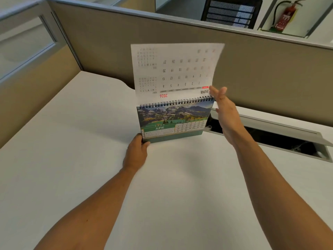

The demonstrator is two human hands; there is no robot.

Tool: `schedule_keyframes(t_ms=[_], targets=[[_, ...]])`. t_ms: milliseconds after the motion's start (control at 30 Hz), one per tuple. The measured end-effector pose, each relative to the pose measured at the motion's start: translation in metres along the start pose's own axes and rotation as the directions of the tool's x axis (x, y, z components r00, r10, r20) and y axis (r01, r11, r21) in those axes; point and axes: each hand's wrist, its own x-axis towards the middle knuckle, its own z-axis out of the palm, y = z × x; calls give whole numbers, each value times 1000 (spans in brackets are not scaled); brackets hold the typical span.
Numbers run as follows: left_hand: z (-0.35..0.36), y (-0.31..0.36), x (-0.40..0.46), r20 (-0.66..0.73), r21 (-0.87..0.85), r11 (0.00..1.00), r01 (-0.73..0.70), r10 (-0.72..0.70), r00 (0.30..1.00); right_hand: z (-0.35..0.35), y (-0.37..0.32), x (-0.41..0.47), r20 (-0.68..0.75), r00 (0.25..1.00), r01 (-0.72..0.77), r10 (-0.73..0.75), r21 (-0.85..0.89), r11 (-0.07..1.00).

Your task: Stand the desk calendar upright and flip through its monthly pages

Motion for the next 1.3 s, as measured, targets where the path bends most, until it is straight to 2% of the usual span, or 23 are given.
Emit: schedule_keyframes(t_ms=[100, 200, 267, 400, 633, 833, 1167, 1300], targets=[[2, 1, -1, 3, 0, 1000, -5, 5, 1000, 0, 9, 2, -9, 1000, -20, 20, 7, 1000], [3, 1, 0, 5, 9, 1000, -10, 9, 1000, -3, 22, 8, -34, 999, 20, -23, -98, 995], [3, -1, 2, -2, 17, 1000, -7, 7, 1000, -4, 26, 13, -86, 996, -8, -8, -185, 983], [4, -2, 2, -8, 20, 1000, 4, -4, 1000, -3, 26, 13, -114, 993, 9, -38, -249, 969], [4, -1, 4, -61, 74, 995, -68, 73, 995, 1, 21, 11, -112, 985, 47, -129, -548, 835], [4, 0, 3, -75, 82, 995, -49, 55, 996, 7, 27, 7, -87, 988, 54, -131, -595, 802], [-3, 3, -4, -90, -28, 998, -52, 49, 995, 5, 57, -27, -109, 986, 50, -123, -514, 856], [-4, 5, -12, -127, -46, 999, -20, 14, 992, -2, 77, -54, -129, 991, -47, -38, -596, 801]])
